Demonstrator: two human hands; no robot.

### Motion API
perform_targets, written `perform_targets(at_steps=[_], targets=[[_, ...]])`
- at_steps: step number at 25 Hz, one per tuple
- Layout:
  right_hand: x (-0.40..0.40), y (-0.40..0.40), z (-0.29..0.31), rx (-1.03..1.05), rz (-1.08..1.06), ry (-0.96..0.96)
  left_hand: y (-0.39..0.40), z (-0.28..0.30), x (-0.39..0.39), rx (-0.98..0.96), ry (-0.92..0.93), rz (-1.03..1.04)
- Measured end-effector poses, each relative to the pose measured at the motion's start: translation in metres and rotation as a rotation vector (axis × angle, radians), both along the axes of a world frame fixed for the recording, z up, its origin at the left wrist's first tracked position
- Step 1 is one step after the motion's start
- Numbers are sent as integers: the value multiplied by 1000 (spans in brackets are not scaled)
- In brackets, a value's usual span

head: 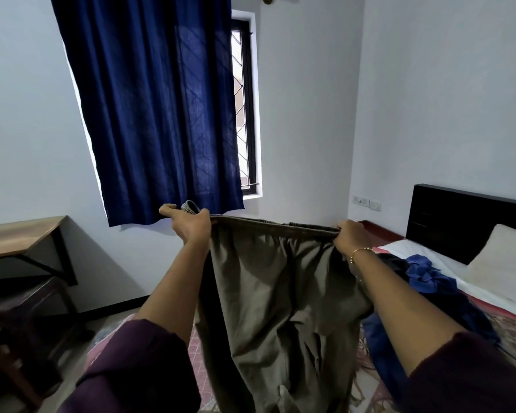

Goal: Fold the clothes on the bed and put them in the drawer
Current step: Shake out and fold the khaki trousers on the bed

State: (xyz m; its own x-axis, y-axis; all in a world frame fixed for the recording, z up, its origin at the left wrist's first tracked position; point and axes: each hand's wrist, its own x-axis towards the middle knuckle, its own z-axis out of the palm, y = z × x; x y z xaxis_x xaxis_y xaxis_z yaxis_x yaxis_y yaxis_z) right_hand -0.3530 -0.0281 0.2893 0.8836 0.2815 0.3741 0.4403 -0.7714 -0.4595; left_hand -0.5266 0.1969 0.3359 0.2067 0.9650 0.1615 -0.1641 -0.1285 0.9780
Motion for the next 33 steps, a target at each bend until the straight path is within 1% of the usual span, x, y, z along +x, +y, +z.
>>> perform_targets(at_steps=[3, 4, 6, 7, 8, 9, 10, 11, 12, 13, 14, 15, 16, 17, 18, 20, 21, 23, 26, 28, 29, 30, 31, 33], targets=[[6, -14, -7, -7, 28, 56, 15, -15, -5, 24, 37, -48], [5, -15, -10, -1, -15, 66, 16, -19, -7, 19, 32, -42], [-1, -17, -15, 26, -175, 72, 13, -25, -13, -5, 32, 32], [-4, -18, -17, 65, -250, 67, 9, -27, -18, -4, 56, 92], [-7, -19, -19, 149, -274, 31, 7, -30, -23, 24, 86, 143], [-11, -19, -20, 281, -228, -46, 7, -33, -26, 62, 88, 160], [-17, -19, -21, 448, -132, -150, 9, -33, -29, 86, 48, 145], [-25, -18, -18, 616, -22, -245, 13, -31, -31, 90, -46, 81], [-31, -15, -13, 776, 87, -293, 16, -26, -32, 82, -175, -31], [-40, -10, -1, 926, 199, -288, 19, -19, -34, 63, -296, -162], [-50, -3, 14, 1068, 308, -235, 19, -8, -35, 40, -387, -296], [-62, 4, 30, 1183, 410, -159, 16, 2, -36, 21, -434, -424], [-73, 11, 47, 1249, 498, -95, 9, 14, -36, 18, -435, -535], [-82, 18, 61, 1241, 583, -70, -1, 25, -34, 43, -407, -640], [-90, 24, 74, 1156, 645, -87, -11, 35, -30, 74, -364, -740], [-98, 39, 90, 883, 741, -202, -35, 53, -19, 103, -283, -923], [-102, 44, 96, 756, 792, -239, -46, 60, -14, 101, -255, -983], [-106, 46, 107, 581, 859, -212, -61, 68, -4, 101, -203, -995], [-106, 39, 119, 498, 883, -67, -66, 65, 4, 135, -147, -927], [-105, 35, 121, 412, 856, -32, -62, 61, 8, 149, -142, -983], [-105, 35, 121, 350, 822, -35, -62, 59, 7, 151, -148, -1043], [-105, 35, 122, 293, 792, -41, -62, 58, 7, 158, -118, -1067], [-104, 34, 122, 246, 772, -30, -62, 57, 7, 182, -57, -1067], [-98, 29, 123, 191, 775, 39, -60, 52, 6, 272, 118, -976]])
